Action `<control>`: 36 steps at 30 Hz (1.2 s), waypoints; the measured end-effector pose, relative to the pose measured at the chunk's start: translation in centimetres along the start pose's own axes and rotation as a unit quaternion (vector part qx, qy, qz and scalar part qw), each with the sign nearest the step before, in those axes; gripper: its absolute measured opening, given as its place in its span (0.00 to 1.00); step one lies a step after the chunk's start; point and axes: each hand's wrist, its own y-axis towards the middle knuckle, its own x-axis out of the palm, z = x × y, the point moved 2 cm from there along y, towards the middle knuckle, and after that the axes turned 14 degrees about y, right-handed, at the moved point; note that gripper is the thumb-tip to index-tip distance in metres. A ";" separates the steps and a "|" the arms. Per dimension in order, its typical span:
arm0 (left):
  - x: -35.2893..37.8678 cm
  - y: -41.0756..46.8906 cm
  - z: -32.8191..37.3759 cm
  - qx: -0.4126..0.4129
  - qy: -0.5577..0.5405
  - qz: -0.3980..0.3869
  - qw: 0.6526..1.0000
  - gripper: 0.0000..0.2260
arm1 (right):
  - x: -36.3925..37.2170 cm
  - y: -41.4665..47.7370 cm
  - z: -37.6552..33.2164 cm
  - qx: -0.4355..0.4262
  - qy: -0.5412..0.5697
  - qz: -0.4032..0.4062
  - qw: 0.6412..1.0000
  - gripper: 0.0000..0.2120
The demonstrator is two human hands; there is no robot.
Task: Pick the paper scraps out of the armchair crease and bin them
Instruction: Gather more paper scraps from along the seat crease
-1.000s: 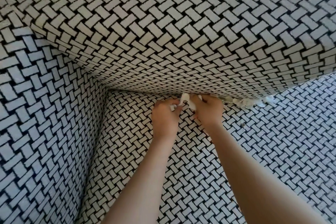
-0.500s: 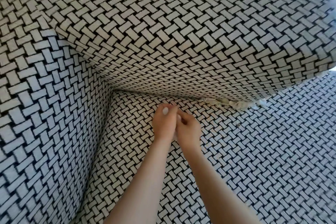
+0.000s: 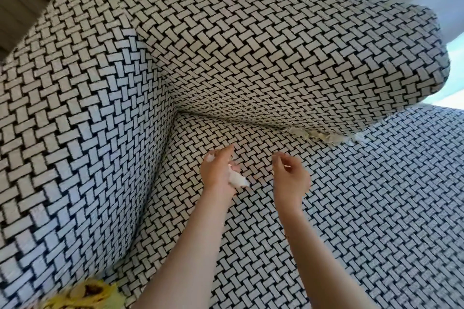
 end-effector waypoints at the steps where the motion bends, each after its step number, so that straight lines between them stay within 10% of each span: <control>1: -0.2 -0.1 0.0 0.002 0.006 -0.005 1.000 0.08 | -0.9 1.3 0.4 -0.003 -0.042 0.022 0.999 0.07; 6: -0.3 -0.5 -1.0 -0.013 0.052 -0.047 0.997 0.08 | -2.6 5.7 1.3 -0.057 -0.247 -0.037 0.967 0.15; 13: 1.1 -0.4 -3.1 -0.019 0.049 -0.023 0.998 0.09 | -2.2 5.2 2.1 -0.175 -0.257 -0.117 0.943 0.11; 19: 2.8 -0.9 -4.1 -0.013 0.035 -0.021 0.999 0.08 | -1.4 6.2 1.2 -0.113 -0.339 -0.200 0.912 0.06; 23: 3.7 -1.5 -4.6 0.024 0.002 0.038 0.999 0.06 | -1.4 4.0 0.0 0.097 -0.052 -0.236 0.965 0.11; 26: 4.6 -2.8 -5.2 0.108 0.048 0.072 0.990 0.02 | -2.3 0.3 0.1 0.242 0.162 -0.246 0.925 0.06; 36: 0.6 -9.0 -7.2 0.133 -0.025 0.057 0.989 0.09 | -4.0 -9.9 -0.7 0.240 0.146 -0.302 0.911 0.14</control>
